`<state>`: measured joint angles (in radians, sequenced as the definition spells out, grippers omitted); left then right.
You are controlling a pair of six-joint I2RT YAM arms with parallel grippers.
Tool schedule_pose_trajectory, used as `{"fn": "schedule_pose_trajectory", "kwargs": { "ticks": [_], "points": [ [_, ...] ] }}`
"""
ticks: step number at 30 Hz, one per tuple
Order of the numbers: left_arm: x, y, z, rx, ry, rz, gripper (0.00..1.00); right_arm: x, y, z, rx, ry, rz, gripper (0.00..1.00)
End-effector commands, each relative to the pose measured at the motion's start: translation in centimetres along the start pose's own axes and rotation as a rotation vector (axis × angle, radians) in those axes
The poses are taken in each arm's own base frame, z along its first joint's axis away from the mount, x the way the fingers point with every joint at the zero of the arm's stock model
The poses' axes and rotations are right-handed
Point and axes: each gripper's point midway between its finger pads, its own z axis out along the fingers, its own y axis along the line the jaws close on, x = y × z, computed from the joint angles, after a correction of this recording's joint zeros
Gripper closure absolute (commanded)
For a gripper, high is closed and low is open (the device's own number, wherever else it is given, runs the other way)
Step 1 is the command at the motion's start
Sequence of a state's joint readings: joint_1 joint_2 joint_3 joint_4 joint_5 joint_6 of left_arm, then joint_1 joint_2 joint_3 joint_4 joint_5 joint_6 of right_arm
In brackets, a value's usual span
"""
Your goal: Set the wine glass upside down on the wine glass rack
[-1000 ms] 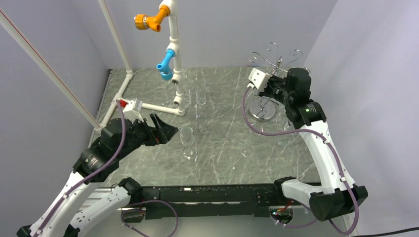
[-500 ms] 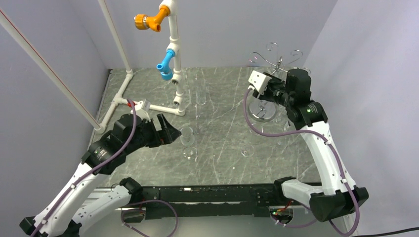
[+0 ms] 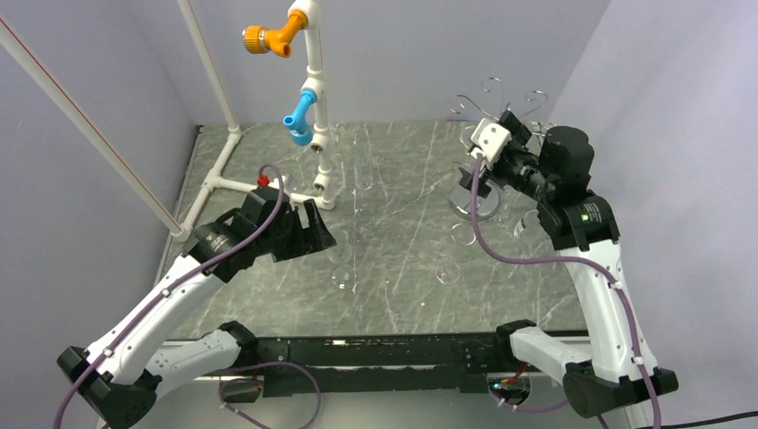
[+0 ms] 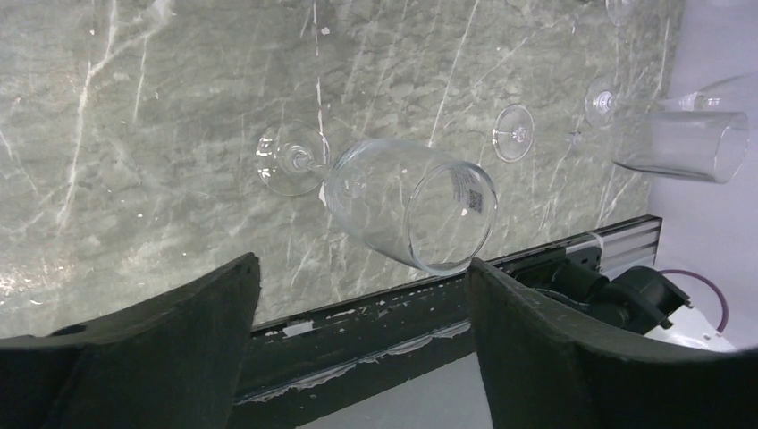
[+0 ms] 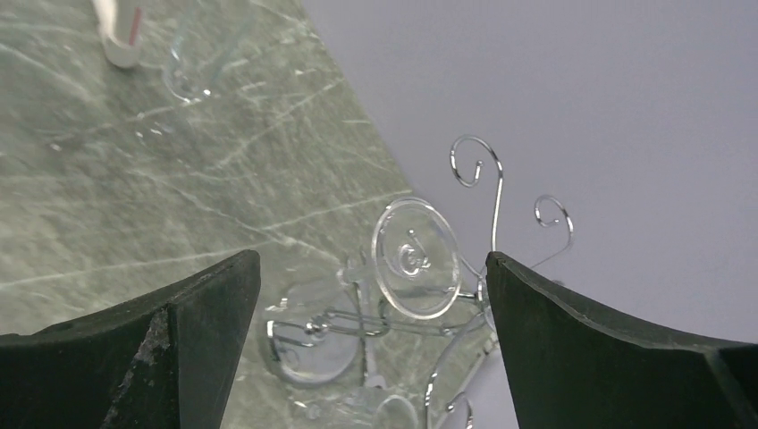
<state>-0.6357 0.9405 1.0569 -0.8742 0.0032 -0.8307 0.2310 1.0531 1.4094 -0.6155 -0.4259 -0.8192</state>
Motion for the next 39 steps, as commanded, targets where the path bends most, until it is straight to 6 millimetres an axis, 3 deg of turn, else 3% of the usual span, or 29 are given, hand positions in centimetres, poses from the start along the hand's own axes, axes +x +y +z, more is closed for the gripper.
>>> {"fn": "schedule_pose_trajectory", "kwargs": {
  "ticks": [1, 4, 6, 12, 19, 24, 31, 39],
  "points": [
    [-1.7, -1.8, -0.8, 0.038, -0.036, -0.036, 0.17, -3.3, 0.9, -2.2, -0.028, -0.100, 0.100, 0.01],
    [-2.1, -0.9, -0.2, -0.044, -0.041, -0.048, 0.37, -3.9, 1.9, -2.9, -0.053, -0.124, 0.163, 0.01],
    [-2.0, -0.5, 0.2, -0.088, -0.021, -0.052, 0.45, -4.0, 2.4, -3.2, -0.064, -0.133, 0.186, 0.01],
    [-2.0, -1.2, 1.4, -0.115, 0.007, -0.027, 0.48, -3.9, 3.1, -3.3, -0.078, -0.136, 0.219, 0.01],
    [-1.9, -1.5, 2.6, -0.162, 0.037, 0.018, 0.70, -4.3, 3.4, -3.1, -0.101, -0.157, 0.253, 0.01],
    [-1.6, -1.3, 2.5, -0.199, 0.058, 0.057, 1.00, -4.5, 3.4, -3.0, -0.106, -0.165, 0.257, 0.01],
    [-2.6, -1.8, -0.2, -0.119, -0.033, 0.079, 1.00, -5.3, 4.1, -3.2, -0.153, -0.185, 0.292, 0.01],
    [-3.4, -1.7, -4.7, 0.054, -0.221, 0.073, 1.00, -7.2, 8.9, -2.8, -0.463, -0.246, 0.575, 0.01]
  ]
}}
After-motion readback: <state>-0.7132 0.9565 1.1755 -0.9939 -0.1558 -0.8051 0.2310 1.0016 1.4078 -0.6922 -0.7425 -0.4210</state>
